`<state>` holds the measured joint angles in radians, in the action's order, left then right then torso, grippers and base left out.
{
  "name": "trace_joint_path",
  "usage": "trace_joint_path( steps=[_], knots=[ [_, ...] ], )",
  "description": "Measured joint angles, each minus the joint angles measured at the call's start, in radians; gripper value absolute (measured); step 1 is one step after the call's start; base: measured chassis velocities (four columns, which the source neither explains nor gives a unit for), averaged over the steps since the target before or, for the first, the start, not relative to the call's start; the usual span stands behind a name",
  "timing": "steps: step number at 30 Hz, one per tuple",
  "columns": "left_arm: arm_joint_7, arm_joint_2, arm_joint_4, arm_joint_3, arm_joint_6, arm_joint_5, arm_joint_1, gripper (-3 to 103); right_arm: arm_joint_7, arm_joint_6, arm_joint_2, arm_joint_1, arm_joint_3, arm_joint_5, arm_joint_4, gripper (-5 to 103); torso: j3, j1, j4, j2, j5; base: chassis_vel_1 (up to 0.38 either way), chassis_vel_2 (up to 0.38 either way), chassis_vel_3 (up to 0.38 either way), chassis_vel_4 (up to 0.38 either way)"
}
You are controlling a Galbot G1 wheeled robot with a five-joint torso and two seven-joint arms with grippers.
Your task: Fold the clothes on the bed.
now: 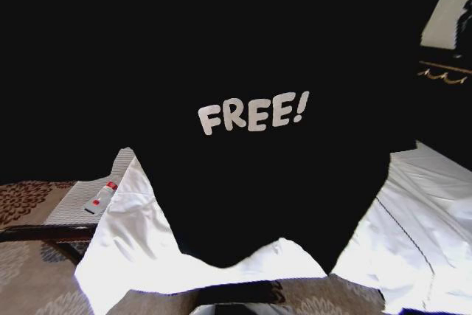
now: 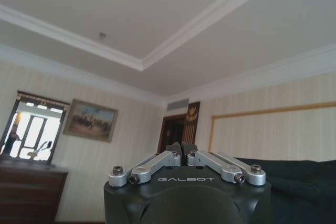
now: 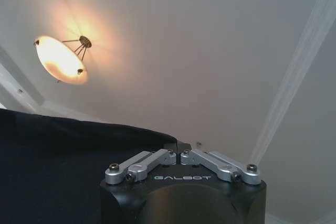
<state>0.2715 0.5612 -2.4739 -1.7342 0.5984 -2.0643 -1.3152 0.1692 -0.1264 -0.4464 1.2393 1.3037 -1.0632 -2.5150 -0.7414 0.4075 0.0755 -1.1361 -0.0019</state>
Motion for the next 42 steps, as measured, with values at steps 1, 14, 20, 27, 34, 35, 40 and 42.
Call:
trace_joint_path(
  steps=[1, 14, 20, 27, 34, 35, 40, 42],
  knots=[
    [-0.003, 0.010, 0.002, 0.087, 0.012, 0.071, 0.000, 1, -0.010, -0.003, -0.021, 0.013, -0.064, 0.039, 0.002, 0, 0.000, 0.000, -0.0002, 0.000, 0.0001, 0.000, 0.000, 0.000, 0.000],
    [-0.105, 0.149, 0.363, 1.192, 0.024, 1.000, 0.132, 1, -0.081, 0.052, -0.280, -0.082, -1.058, 0.443, 0.510, 0, -0.001, 0.001, 0.0001, 0.001, 0.0001, 0.000, 0.000, 0.000, 0.000],
    [-0.099, 0.216, 0.549, 1.372, 0.013, 1.086, 0.268, 1, -0.077, 0.064, -0.346, -0.208, -1.193, 0.475, 0.706, 0, 0.000, 0.000, 0.0002, 0.001, 0.0000, 0.000, 0.000, 0.000, 0.000],
    [-0.083, 0.332, 0.772, 1.515, -0.005, 1.110, 0.465, 1, -0.078, 0.131, -0.443, -0.379, -1.303, 0.509, 0.969, 0, 0.000, 0.000, -0.0001, 0.001, 0.0000, 0.000, 0.000, 0.000, 0.000],
    [-0.070, 0.446, 0.976, 1.606, -0.006, 1.114, 0.667, 1, -0.075, 0.181, -0.537, -0.547, -1.353, 0.562, 1.195, 0, 0.000, 0.000, 0.0004, 0.000, 0.0003, 0.000, 0.000, 0.000, 0.000],
    [-0.071, 0.467, 1.028, 1.626, -0.007, 1.127, 0.699, 1, -0.070, 0.184, -0.560, -0.578, -1.368, 0.572, 1.254, 0, 0.000, 0.000, 0.0003, 0.000, 0.0004, 0.000, 0.000, 0.000, 0.000],
    [-0.091, 0.540, 1.225, 1.680, -0.011, 1.217, 0.762, 1, -0.052, 0.184, -0.654, -0.637, -1.411, 0.592, 1.440, 0, 0.000, 0.001, 0.0003, 0.000, 0.0001, 0.000, 0.000, 0.000, 0.000],
    [-0.091, 0.559, 1.261, 1.684, -0.013, 1.237, 0.767, 1, -0.046, 0.183, -0.677, -0.642, -1.417, 0.597, 1.469, 0, 0.000, 0.001, -0.0003, 0.001, 0.0001, 0.000, 0.000, 0.000, 0.000]
  ],
)
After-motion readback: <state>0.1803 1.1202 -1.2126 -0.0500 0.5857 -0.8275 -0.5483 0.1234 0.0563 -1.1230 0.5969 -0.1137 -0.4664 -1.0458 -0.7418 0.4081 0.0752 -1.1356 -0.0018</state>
